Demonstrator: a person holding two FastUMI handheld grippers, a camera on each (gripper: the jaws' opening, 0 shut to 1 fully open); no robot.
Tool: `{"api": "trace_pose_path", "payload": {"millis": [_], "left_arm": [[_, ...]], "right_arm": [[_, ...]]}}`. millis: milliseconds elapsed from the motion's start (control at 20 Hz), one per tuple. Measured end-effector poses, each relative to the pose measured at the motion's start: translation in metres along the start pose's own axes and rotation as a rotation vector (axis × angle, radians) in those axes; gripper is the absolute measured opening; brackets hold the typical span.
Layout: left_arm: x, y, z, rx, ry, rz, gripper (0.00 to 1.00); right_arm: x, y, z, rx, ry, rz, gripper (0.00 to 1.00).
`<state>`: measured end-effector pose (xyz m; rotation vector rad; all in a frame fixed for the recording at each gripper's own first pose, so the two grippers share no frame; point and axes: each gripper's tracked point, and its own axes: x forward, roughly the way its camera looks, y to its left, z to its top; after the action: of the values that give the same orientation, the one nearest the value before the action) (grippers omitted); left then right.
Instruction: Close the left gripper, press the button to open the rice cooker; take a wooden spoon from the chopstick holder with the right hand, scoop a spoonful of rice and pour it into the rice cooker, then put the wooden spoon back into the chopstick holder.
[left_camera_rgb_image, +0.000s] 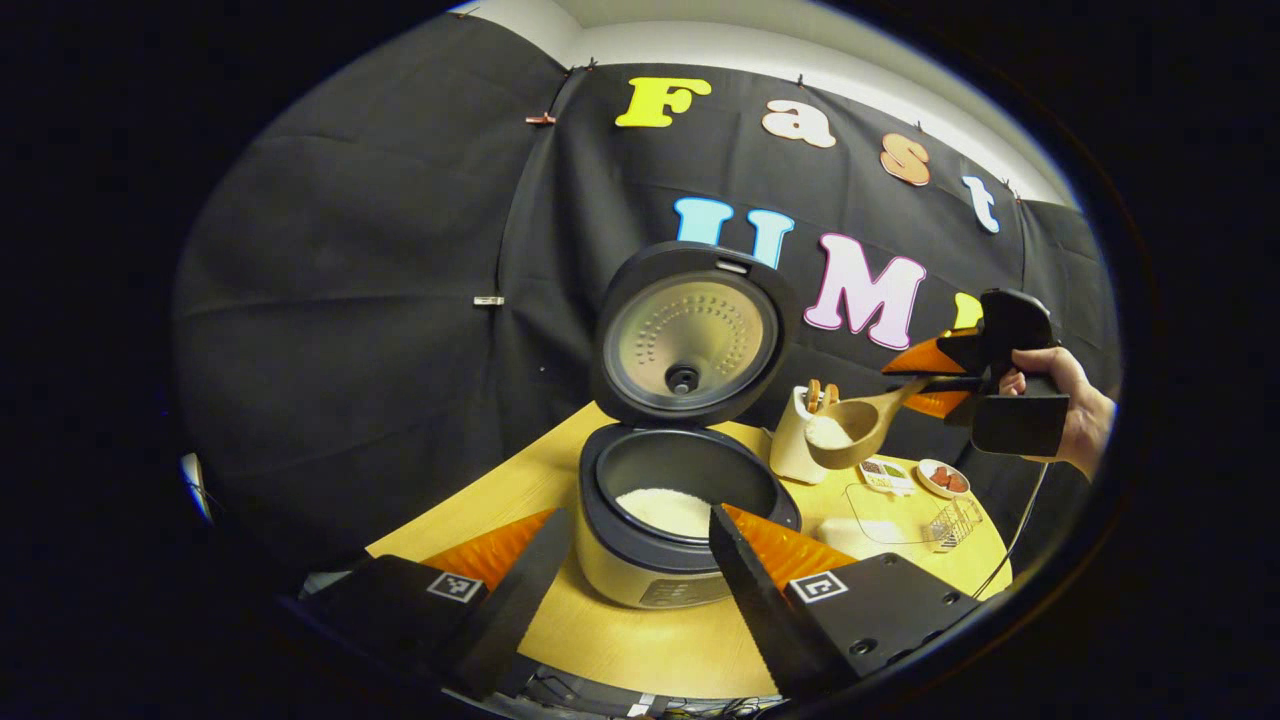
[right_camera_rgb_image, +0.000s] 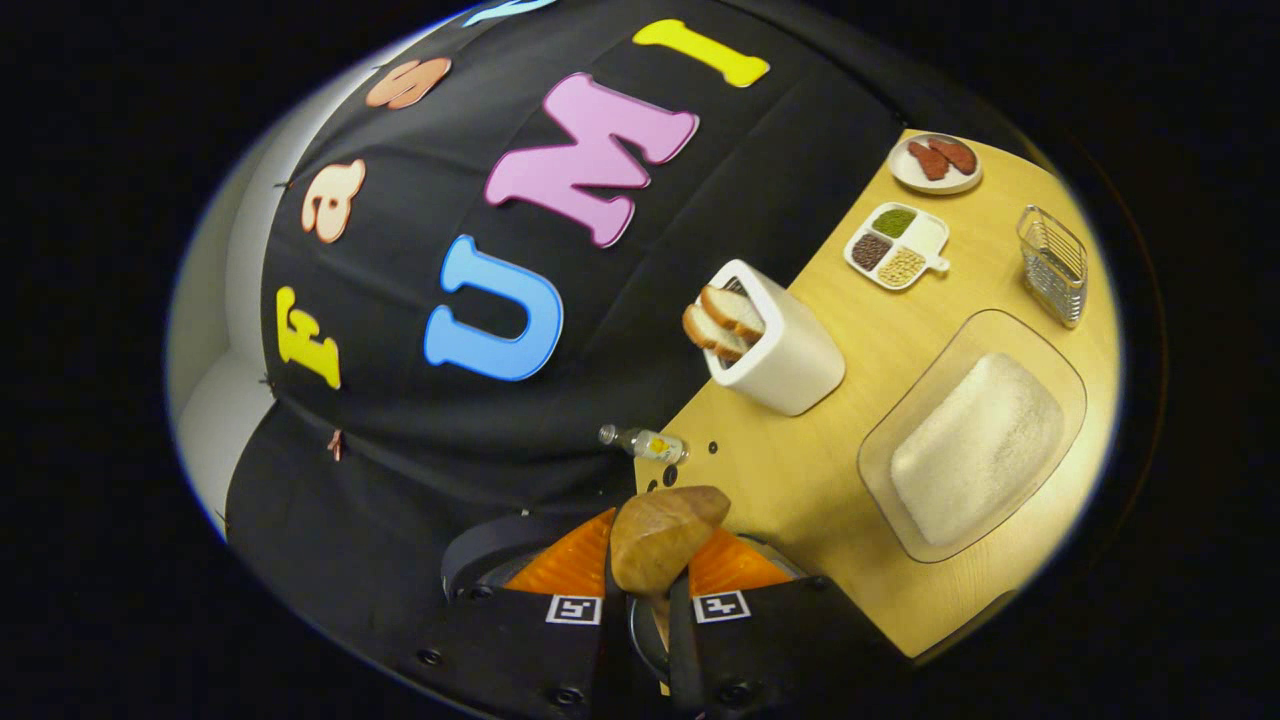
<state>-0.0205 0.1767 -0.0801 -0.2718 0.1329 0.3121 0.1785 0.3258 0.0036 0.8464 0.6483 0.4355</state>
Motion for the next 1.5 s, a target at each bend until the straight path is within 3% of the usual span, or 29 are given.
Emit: {"api": "trace_pose_path", "payload": {"millis": [450,800,1200,1350,1400,1500], "left_arm": [[0.000,0.051,-0.012,-0.095,0.027,0.084,0.95],[0.008,0.058,-0.009,-0.044,0.029,0.095,0.95],[0.013,0.055,-0.010,-0.017,0.037,0.094,0.95],[0.014,0.055,-0.010,-0.005,0.035,0.098,0.95],[0.014,0.055,-0.010,-0.005,0.035,0.098,0.92],[0.016,0.053,-0.009,-0.001,0.034,0.097,0.95]], "right_arm": [[0.040,0.067,-0.093,-0.447,0.076,0.155,0.18],[0.053,0.067,-0.152,-0.766,0.122,0.240,0.18],[0.033,0.062,-0.212,-1.146,0.195,0.434,0.19],[0.024,0.057,-0.232,-1.265,0.221,0.505,0.18],[0.022,0.055,-0.234,-1.294,0.221,0.513,0.18],[0.019,0.052,-0.233,-1.293,0.221,0.506,0.19]]}}
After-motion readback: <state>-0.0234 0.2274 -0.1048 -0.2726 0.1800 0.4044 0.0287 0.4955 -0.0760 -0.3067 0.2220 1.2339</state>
